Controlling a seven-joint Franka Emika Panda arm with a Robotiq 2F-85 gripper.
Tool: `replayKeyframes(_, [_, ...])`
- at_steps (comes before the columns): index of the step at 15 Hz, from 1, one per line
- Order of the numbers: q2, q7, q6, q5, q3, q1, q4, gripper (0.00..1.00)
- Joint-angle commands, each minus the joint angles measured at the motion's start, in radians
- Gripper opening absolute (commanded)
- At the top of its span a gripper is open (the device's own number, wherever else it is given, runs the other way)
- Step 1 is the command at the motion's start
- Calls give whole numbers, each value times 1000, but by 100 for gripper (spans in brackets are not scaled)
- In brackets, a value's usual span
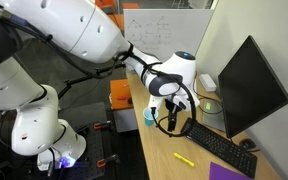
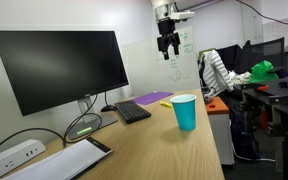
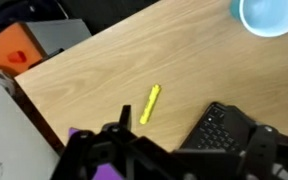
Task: Remove the yellow marker from the blue cup
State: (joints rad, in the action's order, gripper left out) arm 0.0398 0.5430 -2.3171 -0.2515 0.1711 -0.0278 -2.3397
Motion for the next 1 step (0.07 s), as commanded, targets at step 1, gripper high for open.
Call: replayKeyframes(1, [54, -37, 17, 11, -52, 46, -41, 100])
